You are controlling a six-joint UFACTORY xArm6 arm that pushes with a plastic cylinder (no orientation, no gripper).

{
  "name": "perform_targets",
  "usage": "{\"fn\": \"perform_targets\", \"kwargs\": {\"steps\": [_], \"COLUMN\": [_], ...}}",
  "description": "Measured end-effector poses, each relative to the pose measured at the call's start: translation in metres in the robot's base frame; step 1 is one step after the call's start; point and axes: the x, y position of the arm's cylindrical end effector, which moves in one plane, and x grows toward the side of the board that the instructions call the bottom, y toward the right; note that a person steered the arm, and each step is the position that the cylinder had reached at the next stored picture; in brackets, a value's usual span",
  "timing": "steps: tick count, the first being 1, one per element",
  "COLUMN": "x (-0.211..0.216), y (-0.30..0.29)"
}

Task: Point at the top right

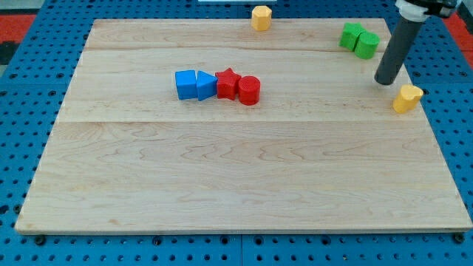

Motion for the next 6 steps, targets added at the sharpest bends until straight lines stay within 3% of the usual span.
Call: {"fn": "perform_targets", "kwargs": {"steps": [2, 4, 6], "x": [-0.004, -0.004, -0.012], "y": [0.004, 0.091, 0.099]}}
